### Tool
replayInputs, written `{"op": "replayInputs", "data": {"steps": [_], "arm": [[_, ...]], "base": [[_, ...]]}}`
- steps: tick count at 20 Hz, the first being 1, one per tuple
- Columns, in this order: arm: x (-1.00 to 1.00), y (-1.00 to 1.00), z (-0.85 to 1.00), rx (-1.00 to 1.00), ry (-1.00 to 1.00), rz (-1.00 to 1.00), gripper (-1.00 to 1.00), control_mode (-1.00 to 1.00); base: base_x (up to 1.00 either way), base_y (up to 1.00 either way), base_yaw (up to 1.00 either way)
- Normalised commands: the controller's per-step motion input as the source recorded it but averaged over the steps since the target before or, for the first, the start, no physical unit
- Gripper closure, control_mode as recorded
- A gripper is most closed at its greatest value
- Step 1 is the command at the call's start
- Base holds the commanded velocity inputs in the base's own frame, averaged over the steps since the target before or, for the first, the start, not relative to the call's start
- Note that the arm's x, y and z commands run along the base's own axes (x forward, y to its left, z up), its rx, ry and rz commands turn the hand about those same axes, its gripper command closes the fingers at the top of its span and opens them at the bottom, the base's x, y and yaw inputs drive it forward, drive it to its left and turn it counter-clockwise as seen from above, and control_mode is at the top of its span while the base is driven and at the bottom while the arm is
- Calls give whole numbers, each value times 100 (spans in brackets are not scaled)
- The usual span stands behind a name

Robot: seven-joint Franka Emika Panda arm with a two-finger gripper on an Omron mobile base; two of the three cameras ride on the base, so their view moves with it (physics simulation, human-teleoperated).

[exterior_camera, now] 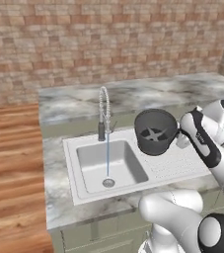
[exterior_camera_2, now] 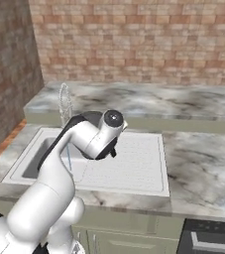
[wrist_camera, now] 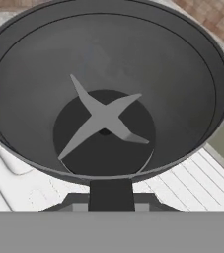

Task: Turn on the sink faucet and place the jug under the water for a few seconds to fill it up.

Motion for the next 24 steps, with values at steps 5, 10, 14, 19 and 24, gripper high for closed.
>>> {"op": "replayInputs", "data": {"steps": [5,10,14,19,24], "arm": [[0,0,0,0,0,0,100,100],[10,3,0,0,0,-2,100,-100],[36,13,0,0,2,-2,100,-100],[10,20,0,0,6,0,100,-100],[0,38,0,-1,10,-3,100,-100]], "base": [[57,4,-27],[46,3,-18],[0,0,0],[0,0,0],[0,0,0]]}}
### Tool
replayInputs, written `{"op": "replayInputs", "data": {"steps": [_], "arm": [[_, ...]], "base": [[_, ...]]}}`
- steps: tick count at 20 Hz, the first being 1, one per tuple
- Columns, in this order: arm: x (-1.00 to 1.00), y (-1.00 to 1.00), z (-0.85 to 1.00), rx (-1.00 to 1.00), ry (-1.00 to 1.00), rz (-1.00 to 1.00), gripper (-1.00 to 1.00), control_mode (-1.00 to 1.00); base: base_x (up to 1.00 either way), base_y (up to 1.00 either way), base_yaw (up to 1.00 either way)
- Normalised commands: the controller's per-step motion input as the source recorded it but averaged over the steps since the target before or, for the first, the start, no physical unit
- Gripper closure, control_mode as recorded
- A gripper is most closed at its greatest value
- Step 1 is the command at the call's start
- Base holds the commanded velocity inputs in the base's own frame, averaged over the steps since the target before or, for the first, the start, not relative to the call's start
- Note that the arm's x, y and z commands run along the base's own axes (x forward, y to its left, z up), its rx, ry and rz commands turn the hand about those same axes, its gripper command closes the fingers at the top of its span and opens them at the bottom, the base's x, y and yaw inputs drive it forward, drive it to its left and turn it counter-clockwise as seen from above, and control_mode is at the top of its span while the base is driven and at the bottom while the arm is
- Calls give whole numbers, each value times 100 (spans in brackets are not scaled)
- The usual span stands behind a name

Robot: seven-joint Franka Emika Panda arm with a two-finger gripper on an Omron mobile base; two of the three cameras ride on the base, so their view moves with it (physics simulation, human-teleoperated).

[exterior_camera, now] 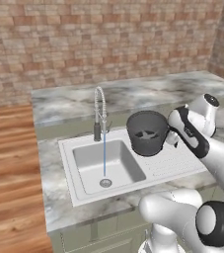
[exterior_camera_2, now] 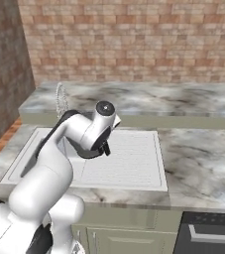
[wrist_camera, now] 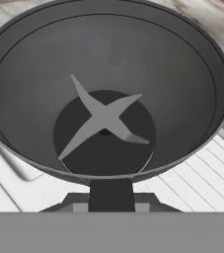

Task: Turn on the sink faucet and place the jug under the water for a few seconds to fill it up.

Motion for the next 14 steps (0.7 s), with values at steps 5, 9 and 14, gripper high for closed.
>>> {"op": "replayInputs", "data": {"steps": [5,9,14], "arm": [[0,46,0,0,10,-4,100,-100],[0,50,0,-1,9,-6,100,-100],[0,40,-1,0,9,-9,100,-100]], "base": [[0,0,0],[0,0,0],[0,0,0]]}}
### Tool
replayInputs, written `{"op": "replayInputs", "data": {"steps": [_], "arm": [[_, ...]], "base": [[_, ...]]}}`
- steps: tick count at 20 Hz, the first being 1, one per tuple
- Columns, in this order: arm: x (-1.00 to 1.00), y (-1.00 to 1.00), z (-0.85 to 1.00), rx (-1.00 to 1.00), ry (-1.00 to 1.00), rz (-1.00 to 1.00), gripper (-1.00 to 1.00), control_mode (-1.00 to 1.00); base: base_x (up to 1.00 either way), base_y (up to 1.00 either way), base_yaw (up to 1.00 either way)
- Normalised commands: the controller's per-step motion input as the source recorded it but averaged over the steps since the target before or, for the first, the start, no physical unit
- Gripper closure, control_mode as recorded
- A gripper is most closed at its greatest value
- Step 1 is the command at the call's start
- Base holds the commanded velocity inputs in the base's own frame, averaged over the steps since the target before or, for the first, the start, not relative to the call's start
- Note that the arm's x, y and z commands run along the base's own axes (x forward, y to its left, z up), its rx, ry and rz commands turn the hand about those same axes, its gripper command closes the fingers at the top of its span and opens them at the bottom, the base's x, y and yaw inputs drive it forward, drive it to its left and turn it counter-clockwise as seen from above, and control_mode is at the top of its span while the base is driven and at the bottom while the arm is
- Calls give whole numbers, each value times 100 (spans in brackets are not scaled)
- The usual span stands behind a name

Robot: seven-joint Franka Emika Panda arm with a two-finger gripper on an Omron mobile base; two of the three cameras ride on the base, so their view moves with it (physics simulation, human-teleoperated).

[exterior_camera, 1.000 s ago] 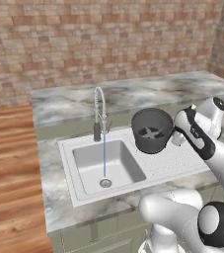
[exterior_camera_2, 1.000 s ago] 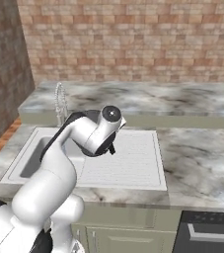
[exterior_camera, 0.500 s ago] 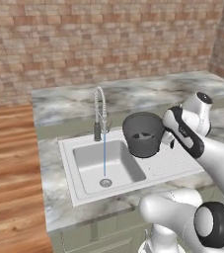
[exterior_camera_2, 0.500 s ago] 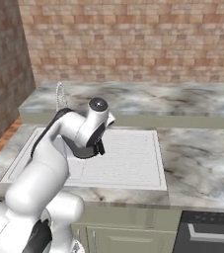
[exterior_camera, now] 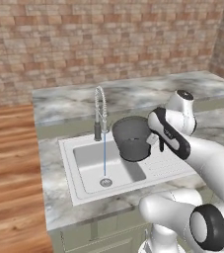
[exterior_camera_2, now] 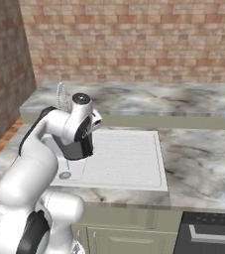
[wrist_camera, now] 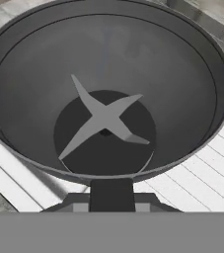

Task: Turn on the sink faucet and place the jug under the water for a few seconds to fill it up.

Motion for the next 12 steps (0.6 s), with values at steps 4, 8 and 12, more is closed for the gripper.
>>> {"op": "replayInputs", "data": {"steps": [4,8,12], "arm": [[0,38,-9,0,12,-10,100,-100],[0,34,-12,0,14,-10,100,-100],[0,33,-8,0,16,-9,100,-100]], "base": [[0,0,0],[0,0,0],[0,0,0]]}}
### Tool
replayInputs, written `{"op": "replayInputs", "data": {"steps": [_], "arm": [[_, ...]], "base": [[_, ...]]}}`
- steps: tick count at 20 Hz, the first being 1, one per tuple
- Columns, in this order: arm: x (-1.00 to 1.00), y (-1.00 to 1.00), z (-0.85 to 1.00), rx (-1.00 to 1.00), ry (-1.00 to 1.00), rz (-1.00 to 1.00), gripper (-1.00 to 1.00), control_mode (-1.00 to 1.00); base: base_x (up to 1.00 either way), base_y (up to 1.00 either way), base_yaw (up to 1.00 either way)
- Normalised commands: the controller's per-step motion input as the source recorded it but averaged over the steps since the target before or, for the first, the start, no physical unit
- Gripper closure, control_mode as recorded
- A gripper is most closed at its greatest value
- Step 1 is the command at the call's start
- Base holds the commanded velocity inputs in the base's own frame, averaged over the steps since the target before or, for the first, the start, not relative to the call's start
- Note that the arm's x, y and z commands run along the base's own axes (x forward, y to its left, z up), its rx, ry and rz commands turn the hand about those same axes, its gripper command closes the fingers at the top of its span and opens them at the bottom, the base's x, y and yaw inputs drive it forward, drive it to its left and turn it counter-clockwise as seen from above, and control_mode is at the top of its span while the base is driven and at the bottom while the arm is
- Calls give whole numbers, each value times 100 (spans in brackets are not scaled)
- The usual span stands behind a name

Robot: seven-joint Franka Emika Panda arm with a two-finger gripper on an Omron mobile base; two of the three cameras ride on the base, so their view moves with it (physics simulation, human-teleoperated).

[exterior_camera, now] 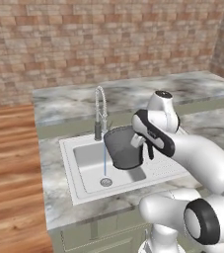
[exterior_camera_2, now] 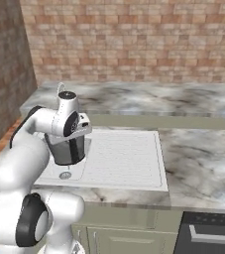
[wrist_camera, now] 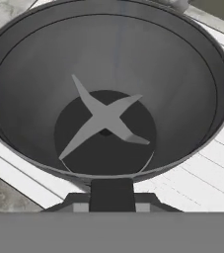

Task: Turn on the sink faucet and place the jug under the water for a few seconds to fill it up.

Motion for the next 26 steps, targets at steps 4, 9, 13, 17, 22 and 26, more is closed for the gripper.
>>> {"op": "replayInputs", "data": {"steps": [4,9,13,17,22,26], "arm": [[0,27,-1,0,16,-7,100,-100],[1,20,0,0,12,-7,100,-100],[1,12,-11,0,7,-7,100,-100],[9,3,-22,0,2,-9,100,-100],[19,0,-27,0,1,-10,100,-100],[23,0,-18,0,0,-10,100,-100]], "base": [[0,0,0],[0,0,0],[0,0,0],[0,0,0],[0,0,0],[0,0,0]]}}
